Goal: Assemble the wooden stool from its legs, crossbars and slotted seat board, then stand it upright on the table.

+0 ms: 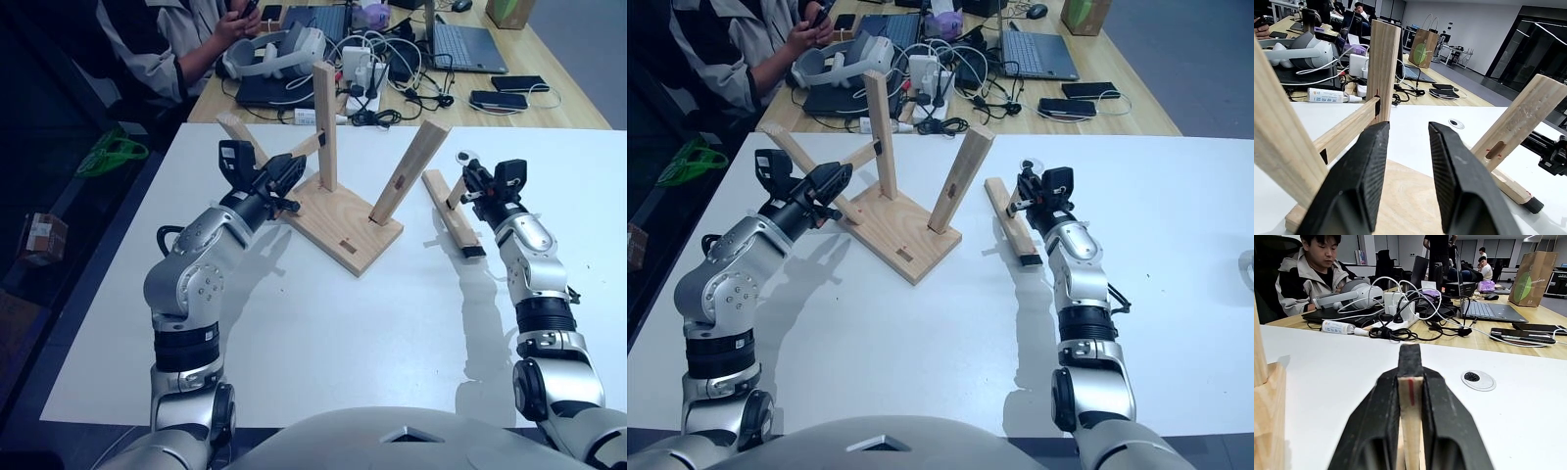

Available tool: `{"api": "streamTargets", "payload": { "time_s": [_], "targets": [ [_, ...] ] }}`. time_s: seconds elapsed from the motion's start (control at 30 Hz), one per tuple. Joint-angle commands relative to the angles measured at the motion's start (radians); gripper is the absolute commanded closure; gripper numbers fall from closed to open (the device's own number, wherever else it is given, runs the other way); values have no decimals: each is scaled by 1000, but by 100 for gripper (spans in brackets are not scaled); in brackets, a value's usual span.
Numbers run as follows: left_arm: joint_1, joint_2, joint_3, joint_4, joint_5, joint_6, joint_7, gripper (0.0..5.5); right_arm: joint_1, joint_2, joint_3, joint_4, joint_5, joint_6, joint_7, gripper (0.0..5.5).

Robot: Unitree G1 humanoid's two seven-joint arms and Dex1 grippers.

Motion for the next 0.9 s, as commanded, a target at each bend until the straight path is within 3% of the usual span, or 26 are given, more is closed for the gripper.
{"api": "streamTargets", "payload": {
  "time_s": [0.03, 0.43, 0.7, 0.9],
  "targets": [
    [-30, 16, 8, 7, -3, 10, -10, 407, -39, -12, -55, -29, 47, 46, -9, 510],
    [-160, 15, 28, 15, -58, 72, -25, 407, -230, -68, -113, -149, 80, 64, -24, 510],
    [-365, -8, 114, 53, -286, 208, -18, 285, -339, -90, -130, -306, 163, 138, 4, 510],
    [-409, -3, 148, 94, -415, 220, -67, 285, -449, -100, -193, -324, 344, 272, 39, 510]
  ]
}}
